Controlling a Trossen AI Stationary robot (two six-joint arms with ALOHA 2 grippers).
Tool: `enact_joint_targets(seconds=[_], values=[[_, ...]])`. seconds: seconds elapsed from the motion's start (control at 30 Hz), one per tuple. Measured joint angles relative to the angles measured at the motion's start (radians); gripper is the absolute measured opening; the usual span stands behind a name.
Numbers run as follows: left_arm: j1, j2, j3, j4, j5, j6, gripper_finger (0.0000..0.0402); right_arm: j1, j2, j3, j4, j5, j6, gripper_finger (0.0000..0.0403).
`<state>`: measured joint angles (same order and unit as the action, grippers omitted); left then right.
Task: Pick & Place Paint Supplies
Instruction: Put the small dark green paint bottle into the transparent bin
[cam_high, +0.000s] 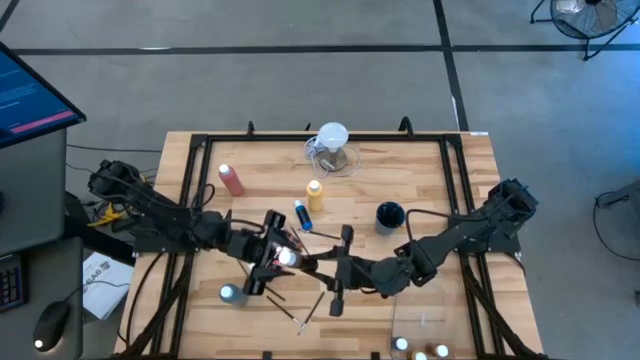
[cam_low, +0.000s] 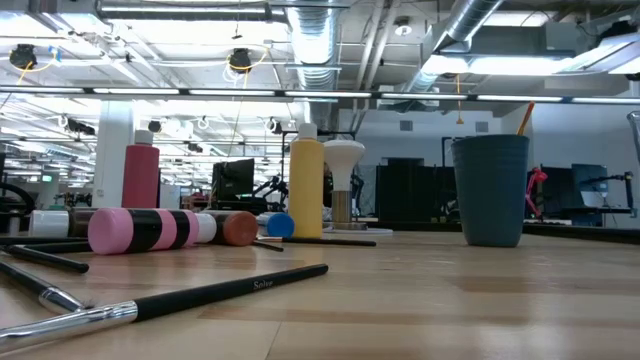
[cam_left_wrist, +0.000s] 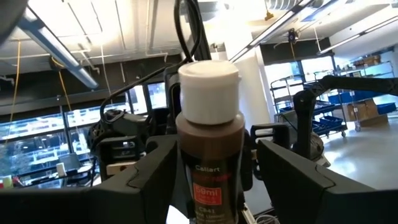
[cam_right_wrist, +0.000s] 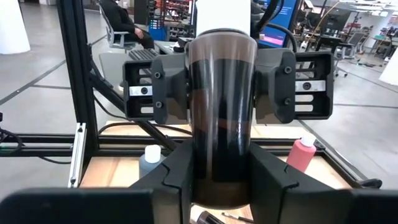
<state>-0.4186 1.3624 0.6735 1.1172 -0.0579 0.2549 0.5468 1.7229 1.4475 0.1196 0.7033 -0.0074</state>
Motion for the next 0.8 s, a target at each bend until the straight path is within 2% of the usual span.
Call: enact_joint_targets(seconds=[0.23, 0.57, 0.8], values=[[0.006, 0.000, 0.000, 0.000, 0.001, -0.008, 0.0206, -0.007, 0.000, 0.000, 0.000, 0.000, 0.000, 0.0100], [0.007, 0.000, 0.000, 0.005, 0.006, -0.008, 0.0143, -0.021, 0.000, 0.000, 0.001, -0.005, -0.003, 0.0100], [0.006, -0.001, 0.000, 0.008, 0.006, -0.008, 0.0129, -0.032, 0.000, 0.000, 0.003, -0.007, -0.003, 0.0101]])
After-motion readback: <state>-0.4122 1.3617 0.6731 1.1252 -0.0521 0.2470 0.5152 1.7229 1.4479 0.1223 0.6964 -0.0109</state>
